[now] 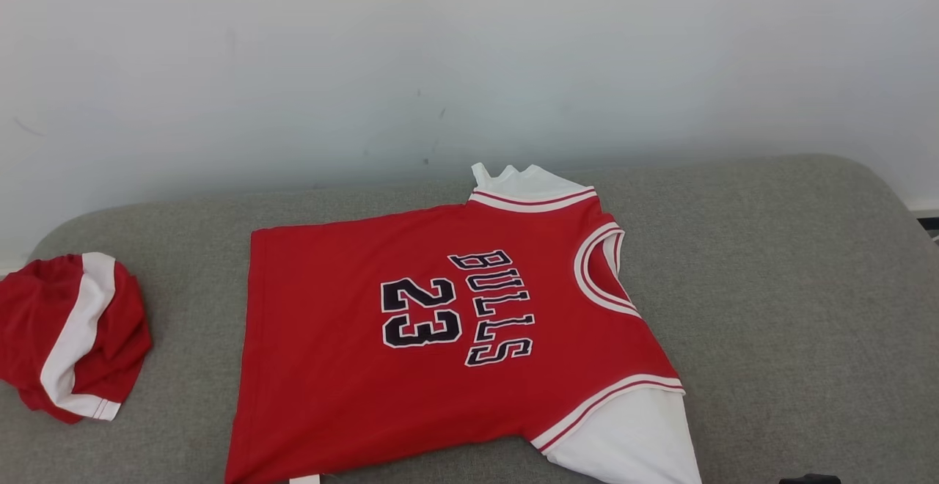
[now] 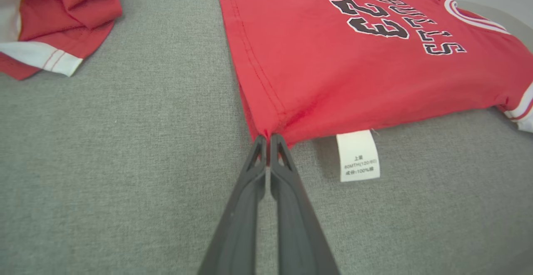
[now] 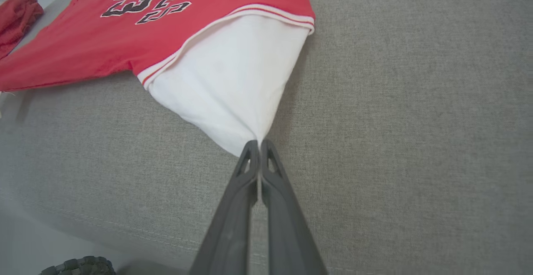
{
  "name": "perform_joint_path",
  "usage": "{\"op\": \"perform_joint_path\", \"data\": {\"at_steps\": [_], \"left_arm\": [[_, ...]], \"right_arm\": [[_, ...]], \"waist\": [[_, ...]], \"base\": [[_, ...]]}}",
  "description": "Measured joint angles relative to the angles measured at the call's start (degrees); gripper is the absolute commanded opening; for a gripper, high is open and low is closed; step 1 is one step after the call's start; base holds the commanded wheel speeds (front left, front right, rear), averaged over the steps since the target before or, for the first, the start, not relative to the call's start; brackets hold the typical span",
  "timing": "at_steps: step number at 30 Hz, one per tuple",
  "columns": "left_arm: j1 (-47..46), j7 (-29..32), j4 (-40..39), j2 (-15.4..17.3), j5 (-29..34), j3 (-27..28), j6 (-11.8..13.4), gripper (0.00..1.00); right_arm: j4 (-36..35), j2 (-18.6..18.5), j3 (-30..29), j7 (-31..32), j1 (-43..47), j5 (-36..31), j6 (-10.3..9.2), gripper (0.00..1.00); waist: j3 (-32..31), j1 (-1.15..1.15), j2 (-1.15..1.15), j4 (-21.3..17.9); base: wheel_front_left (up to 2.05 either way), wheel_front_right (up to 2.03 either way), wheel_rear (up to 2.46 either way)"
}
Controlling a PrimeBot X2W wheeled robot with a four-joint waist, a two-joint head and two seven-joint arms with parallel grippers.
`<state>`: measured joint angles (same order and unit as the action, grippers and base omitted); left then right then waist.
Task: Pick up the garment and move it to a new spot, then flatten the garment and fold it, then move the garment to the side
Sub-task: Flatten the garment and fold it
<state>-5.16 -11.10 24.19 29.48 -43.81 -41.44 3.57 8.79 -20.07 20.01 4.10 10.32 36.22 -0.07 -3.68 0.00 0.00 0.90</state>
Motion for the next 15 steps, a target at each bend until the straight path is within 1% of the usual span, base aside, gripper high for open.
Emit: {"op": "perform_joint_path", "data": {"at_steps": [9, 15], "left_arm": [[-0.09, 0.58, 1.93, -0.96, -0.05, -0.36, -0.05, 0.00], [-1.22, 1.51, 3.96, -3.27, -0.21, -0.73, -0.04, 0.00]], "right_arm": [[2.14, 0.08, 1.15, 1.48, -0.46, -1.43, -0.99, 0.00], [4.15, 0.49, 2.21, 2.02, -1.95, -2.45, -1.31, 0.00]], "waist": [[0.41, 0.00, 0.00, -0.12], [0.84, 0.00, 0.00, -0.02]], "base": [[0.00, 0.00, 0.00], [0.00, 0.00, 0.00]]}}
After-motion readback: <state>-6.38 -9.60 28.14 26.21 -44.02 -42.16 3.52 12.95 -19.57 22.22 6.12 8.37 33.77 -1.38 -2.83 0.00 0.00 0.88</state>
